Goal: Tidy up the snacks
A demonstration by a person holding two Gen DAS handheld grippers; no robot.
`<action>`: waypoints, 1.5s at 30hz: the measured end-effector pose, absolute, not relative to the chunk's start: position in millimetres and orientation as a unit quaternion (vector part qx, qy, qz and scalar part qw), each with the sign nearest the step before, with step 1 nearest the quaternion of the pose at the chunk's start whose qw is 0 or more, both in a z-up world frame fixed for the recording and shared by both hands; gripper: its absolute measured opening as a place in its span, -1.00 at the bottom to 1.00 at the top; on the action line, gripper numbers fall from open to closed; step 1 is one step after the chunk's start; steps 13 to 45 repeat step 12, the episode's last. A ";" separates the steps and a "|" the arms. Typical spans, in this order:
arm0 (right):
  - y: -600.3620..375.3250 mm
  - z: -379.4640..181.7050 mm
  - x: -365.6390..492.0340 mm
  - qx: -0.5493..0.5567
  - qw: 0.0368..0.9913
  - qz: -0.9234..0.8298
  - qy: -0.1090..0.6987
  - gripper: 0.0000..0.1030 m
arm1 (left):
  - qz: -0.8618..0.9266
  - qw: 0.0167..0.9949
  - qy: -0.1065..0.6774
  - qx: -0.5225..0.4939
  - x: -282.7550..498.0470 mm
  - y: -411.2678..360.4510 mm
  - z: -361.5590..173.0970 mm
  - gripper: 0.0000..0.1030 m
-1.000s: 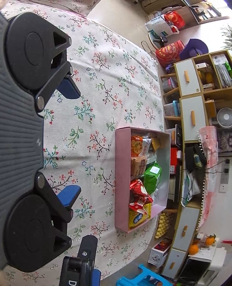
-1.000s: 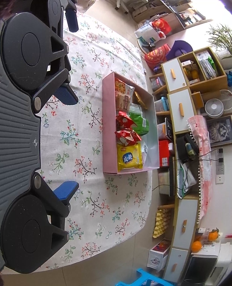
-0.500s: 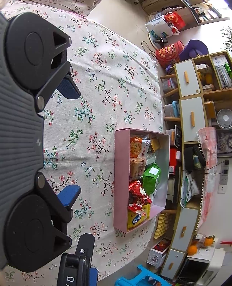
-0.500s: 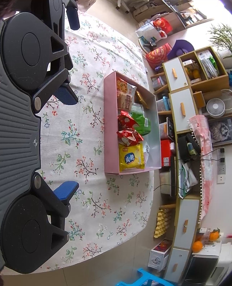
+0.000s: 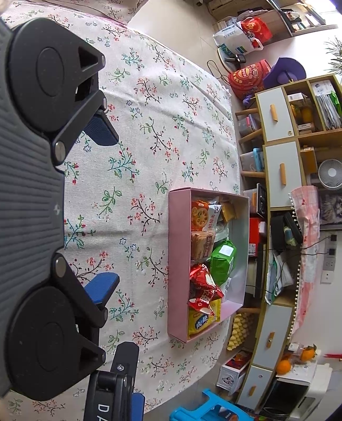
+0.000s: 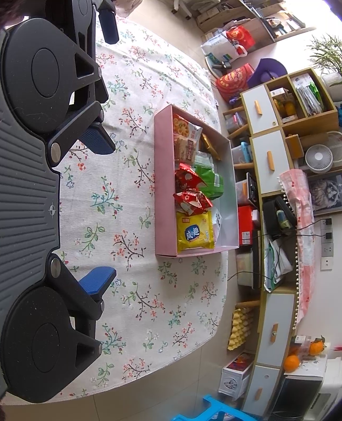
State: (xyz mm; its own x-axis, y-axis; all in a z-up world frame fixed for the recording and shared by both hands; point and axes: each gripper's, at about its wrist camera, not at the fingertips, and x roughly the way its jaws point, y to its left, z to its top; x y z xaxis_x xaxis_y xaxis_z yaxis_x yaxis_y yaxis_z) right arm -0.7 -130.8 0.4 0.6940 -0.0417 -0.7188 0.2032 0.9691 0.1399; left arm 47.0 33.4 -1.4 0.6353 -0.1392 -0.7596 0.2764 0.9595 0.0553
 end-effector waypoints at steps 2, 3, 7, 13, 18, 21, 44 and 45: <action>-130.8 0.3 -0.6 0.105 0.914 -0.067 0.386 0.82 | -0.116 0.900 0.411 0.083 46.8 33.4 -1.5 0.99; -130.7 0.3 -0.6 0.105 0.914 -0.067 0.386 0.82 | -0.116 0.900 0.411 0.083 47.2 33.0 -1.0 0.99; -130.7 0.4 -0.5 0.105 0.914 -0.067 0.386 0.82 | -0.116 0.900 0.411 0.084 47.1 32.2 -0.9 0.99; -130.6 0.4 -0.4 0.105 0.914 -0.067 0.386 0.82 | -0.120 0.900 0.410 0.086 47.7 31.1 -1.2 0.99; -130.6 0.4 -0.4 0.105 0.914 -0.067 0.386 0.82 | -0.120 0.900 0.410 0.086 47.7 31.1 -1.2 0.99; -130.6 0.4 -0.4 0.105 0.914 -0.067 0.386 0.82 | -0.120 0.900 0.410 0.086 47.7 31.1 -1.2 0.99; -130.6 0.4 -0.4 0.105 0.914 -0.067 0.386 0.82 | -0.120 0.900 0.410 0.086 47.7 31.1 -1.2 0.99; -130.6 0.4 -0.4 0.105 0.914 -0.067 0.386 0.82 | -0.120 0.900 0.410 0.086 47.7 31.1 -1.2 0.99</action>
